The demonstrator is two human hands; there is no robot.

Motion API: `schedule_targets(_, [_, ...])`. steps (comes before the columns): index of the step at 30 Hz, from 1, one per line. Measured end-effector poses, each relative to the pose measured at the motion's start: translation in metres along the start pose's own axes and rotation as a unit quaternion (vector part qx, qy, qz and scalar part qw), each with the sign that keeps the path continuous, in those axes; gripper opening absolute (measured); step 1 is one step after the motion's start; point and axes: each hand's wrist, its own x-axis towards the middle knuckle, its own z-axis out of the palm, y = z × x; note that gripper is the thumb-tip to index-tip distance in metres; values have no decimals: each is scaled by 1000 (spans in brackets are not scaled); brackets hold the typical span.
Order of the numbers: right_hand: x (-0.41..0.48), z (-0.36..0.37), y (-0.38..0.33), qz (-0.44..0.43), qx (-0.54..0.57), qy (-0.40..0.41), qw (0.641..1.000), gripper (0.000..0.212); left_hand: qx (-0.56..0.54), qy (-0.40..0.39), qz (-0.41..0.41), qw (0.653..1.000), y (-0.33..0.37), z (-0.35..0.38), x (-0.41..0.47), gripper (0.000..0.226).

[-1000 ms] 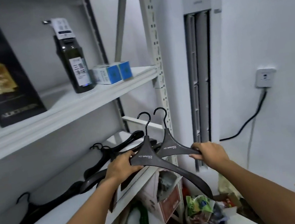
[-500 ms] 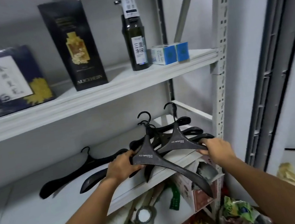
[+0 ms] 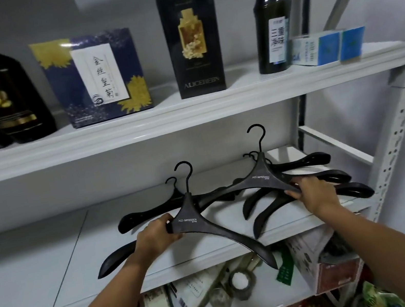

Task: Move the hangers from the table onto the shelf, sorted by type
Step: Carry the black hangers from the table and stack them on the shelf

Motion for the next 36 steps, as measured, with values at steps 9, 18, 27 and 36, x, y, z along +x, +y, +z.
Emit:
schedule_targets(9, [34, 18, -30, 62, 22, 42, 997, 38, -12, -17, -21, 1000, -46, 5, 35, 26])
schedule_targets(18, [57, 21, -56, 106, 46, 22, 993, 42, -10, -64, -32, 997, -37, 32, 75, 38])
schedule_targets(27, [68, 36, -78, 82, 43, -6, 996, 43, -29, -68, -64, 995, -51, 49, 104, 45])
schedule_targets(36, [80, 45, -105, 44, 47, -24, 998, 40, -43, -44, -67, 996, -61, 51, 125, 48])
